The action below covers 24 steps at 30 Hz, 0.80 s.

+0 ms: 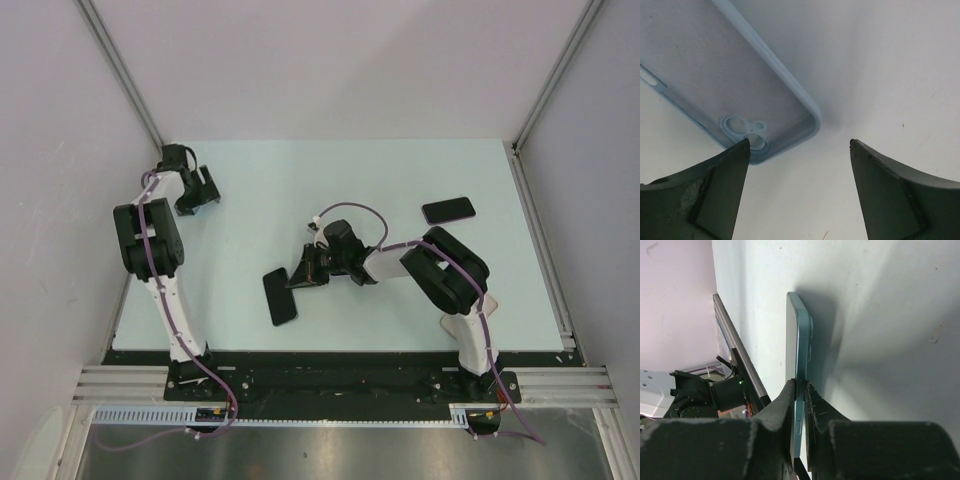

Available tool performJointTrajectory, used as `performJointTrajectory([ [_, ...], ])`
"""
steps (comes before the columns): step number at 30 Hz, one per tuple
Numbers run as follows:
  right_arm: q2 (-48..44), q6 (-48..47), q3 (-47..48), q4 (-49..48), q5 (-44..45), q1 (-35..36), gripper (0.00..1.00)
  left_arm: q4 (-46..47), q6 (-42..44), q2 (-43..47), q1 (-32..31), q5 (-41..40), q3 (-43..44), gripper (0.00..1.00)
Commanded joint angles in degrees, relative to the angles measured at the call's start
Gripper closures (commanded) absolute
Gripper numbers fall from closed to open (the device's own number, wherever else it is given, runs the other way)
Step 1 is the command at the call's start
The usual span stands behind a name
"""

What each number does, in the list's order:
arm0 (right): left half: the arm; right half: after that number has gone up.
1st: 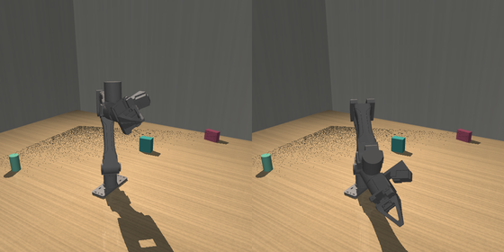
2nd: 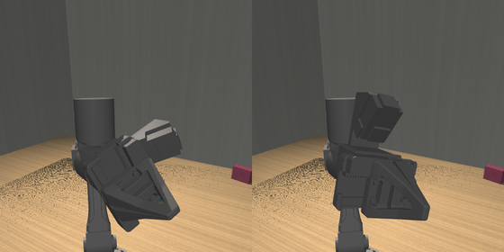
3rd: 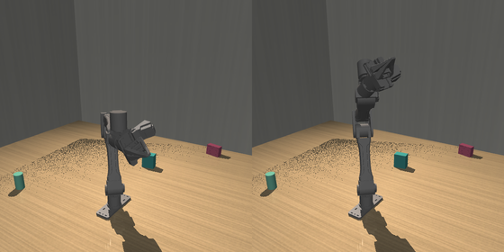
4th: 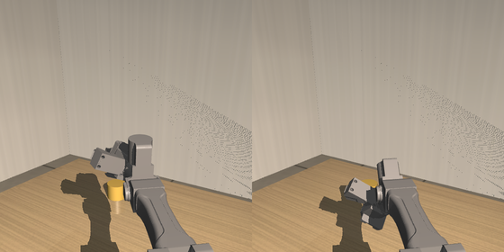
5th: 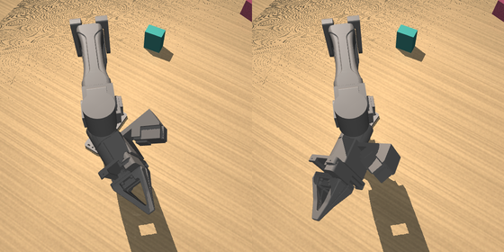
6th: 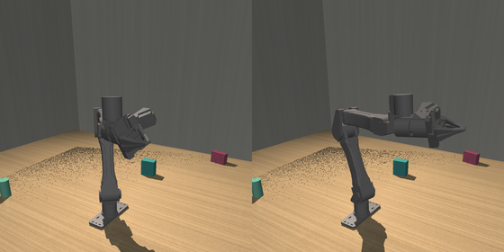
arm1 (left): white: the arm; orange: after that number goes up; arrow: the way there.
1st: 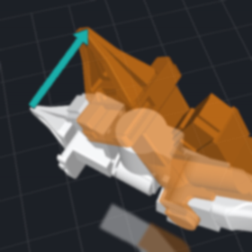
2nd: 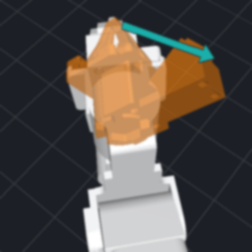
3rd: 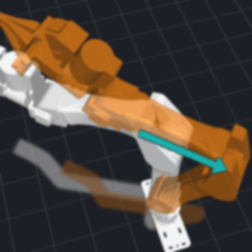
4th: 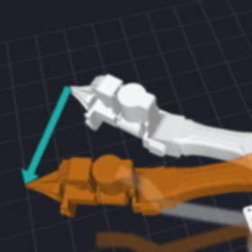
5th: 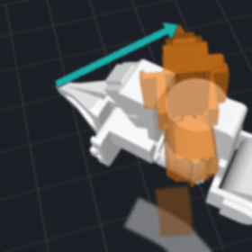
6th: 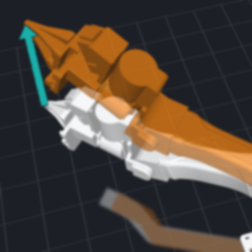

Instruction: Put the phone into the phone case

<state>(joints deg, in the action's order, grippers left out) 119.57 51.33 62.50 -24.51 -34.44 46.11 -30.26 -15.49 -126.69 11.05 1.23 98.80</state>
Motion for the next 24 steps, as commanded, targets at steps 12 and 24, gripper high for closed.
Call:
performJointTrajectory([
  [12, -6.7, -3.3, -0.4, 3.2, 2.0, 0.8, 1.0, 9.7, -8.4, 18.0, -8.2, 12.3, -22.2, 0.16],
  [24, -8.1, -3.9, -1.2, 3.2, 2.4, 1.6, 1.0, 4.6, -1.8, 23.7, -11.8, 0.4, -16.5, 0.15],
])
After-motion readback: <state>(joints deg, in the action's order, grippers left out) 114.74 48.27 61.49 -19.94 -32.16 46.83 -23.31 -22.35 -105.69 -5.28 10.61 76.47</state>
